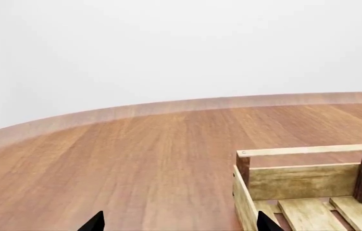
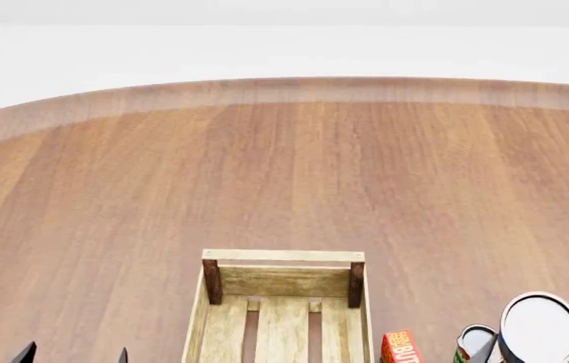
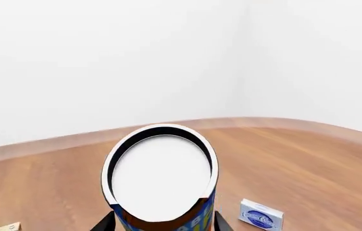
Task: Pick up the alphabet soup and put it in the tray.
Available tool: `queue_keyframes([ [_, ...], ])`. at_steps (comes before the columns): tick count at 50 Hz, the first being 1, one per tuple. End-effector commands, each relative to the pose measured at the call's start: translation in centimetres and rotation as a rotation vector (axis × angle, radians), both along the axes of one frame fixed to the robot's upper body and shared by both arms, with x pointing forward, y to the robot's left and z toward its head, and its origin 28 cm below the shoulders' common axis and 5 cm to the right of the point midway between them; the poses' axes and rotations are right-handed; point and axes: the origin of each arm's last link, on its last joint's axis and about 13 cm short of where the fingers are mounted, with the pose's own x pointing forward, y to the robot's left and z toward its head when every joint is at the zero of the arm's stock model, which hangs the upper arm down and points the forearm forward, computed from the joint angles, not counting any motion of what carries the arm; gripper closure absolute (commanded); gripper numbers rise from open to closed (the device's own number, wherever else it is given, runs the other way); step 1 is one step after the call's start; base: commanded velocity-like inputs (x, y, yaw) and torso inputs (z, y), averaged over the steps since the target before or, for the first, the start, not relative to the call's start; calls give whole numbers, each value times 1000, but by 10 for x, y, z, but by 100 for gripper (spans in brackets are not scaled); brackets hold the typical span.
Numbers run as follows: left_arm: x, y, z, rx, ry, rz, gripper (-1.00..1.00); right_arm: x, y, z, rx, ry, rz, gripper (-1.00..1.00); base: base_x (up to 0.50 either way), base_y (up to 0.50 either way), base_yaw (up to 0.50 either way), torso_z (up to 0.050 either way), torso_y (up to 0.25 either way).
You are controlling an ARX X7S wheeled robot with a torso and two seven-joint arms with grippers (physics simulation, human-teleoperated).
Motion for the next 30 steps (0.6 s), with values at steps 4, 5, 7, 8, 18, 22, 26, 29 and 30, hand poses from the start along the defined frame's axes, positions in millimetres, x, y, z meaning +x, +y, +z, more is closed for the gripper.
queue_keyframes([
  [4,0,0,-1,1,3,-1,-100,3,11,9,-33,-56,78,100,0,0,0,4,0],
  [5,0,0,-1,1,3,-1,-100,3,11,9,-33,-56,78,100,0,0,0,0,0],
  [7,0,0,-1,1,3,-1,-100,3,15,11,-25,-65,104,100,0,0,0,0,0],
  [8,0,0,-1,1,4,-1,-100,3,15,11,-25,-65,104,100,0,0,0,0,0],
  [18,1,0,-1,1,4,-1,-100,4,24,13,-36,-104,179,100,0,0,0,0,1],
  [22,-1,-1,0,1,4,-3,-100,5,27,15,-31,-112,206,100,0,0,0,0,0],
  [26,-1,-1,0,0,3,-4,-100,6,31,16,-24,-112,226,100,0,0,0,0,3],
  [29,-1,0,0,0,3,-3,-100,6,32,18,-28,-111,233,100,0,0,0,0,0],
  [30,-1,0,0,0,2,-4,-100,7,32,18,-28,-113,234,100,0,0,0,0,0],
])
